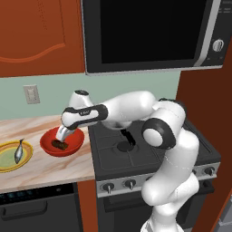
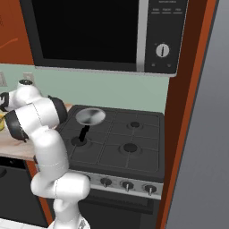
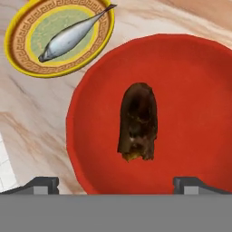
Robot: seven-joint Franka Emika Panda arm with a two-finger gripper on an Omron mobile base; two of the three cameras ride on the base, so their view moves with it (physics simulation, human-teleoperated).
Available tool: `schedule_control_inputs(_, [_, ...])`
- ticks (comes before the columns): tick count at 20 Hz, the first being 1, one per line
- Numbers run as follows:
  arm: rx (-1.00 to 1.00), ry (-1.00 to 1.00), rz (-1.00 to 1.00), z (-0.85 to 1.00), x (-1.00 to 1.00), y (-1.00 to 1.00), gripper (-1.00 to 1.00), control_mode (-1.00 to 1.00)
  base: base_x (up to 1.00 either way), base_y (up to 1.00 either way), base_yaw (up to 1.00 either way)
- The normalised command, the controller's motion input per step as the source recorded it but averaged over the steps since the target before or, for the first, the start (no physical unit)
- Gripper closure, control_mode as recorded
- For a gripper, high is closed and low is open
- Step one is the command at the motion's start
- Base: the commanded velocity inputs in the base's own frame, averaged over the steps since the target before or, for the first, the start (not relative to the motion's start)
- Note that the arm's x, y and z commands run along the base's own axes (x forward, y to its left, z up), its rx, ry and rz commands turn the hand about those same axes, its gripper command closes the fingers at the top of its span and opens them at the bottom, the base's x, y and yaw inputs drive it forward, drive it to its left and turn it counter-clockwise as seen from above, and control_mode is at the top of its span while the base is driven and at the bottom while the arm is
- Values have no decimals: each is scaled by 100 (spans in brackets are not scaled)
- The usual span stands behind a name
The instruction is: Place the fish on the plate and place the sweet potato on the same plate.
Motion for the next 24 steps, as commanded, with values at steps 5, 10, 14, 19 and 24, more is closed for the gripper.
schedule_control_inputs(5, [0, 13, 0, -15, 11, 28, -100, -100, 0, 0, 0])
schedule_control_inputs(10, [0, 3, 0, -14, 15, 4, -100, -100, 0, 0, 0])
schedule_control_inputs(14, [-3, 0, 0, -13, 15, 4, -100, -100, 0, 0, 0])
schedule_control_inputs(19, [-10, 0, 0, -17, 1, 9, -100, -100, 0, 0, 0])
schedule_control_inputs(24, [-8, 0, 0, -16, 0, 10, -100, -100, 0, 0, 0])
